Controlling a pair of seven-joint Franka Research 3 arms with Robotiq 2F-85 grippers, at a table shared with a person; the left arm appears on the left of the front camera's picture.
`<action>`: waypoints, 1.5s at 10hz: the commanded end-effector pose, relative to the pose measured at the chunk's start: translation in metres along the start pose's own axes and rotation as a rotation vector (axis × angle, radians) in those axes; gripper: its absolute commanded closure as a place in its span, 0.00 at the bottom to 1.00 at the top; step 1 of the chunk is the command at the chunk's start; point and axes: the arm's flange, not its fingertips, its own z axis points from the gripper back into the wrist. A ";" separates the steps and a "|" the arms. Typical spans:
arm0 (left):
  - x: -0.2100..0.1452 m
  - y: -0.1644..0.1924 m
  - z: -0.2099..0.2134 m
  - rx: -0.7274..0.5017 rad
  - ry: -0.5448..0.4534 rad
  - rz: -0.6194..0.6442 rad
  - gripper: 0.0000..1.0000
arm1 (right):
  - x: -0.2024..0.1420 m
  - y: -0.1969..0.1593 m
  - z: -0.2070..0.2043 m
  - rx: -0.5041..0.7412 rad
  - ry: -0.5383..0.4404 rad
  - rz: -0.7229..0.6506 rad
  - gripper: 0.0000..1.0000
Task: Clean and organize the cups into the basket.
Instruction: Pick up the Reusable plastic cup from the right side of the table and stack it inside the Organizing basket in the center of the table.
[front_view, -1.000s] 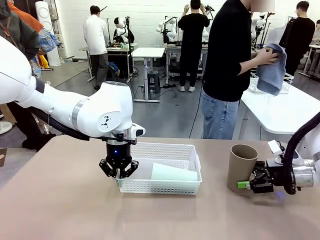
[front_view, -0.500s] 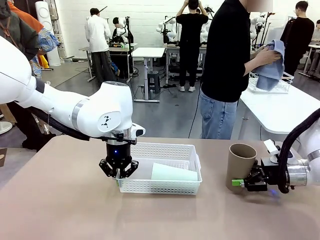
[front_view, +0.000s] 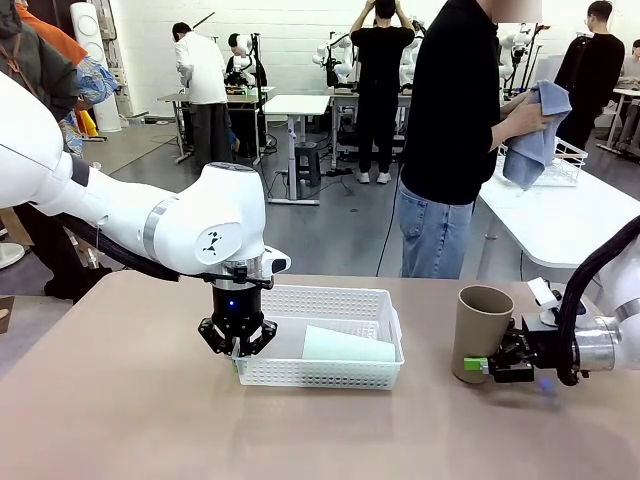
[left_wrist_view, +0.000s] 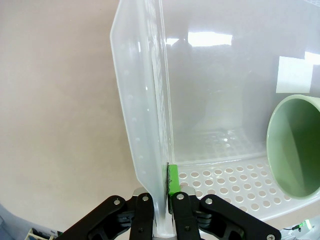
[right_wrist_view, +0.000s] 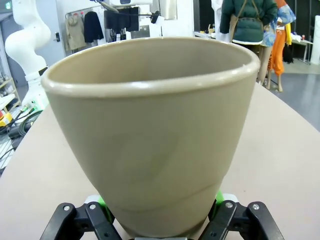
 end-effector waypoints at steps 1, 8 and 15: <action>-0.001 0.000 -0.002 0.005 0.003 -0.005 1.00 | 0.051 0.037 -0.006 -0.079 0.052 0.025 0.35; -0.001 0.000 -0.002 0.005 0.003 -0.005 1.00 | 0.197 0.101 -0.006 -0.170 -0.027 0.169 0.35; -0.001 0.000 -0.002 0.005 0.003 -0.005 1.00 | 0.212 0.089 -0.003 -0.129 -0.031 0.203 0.20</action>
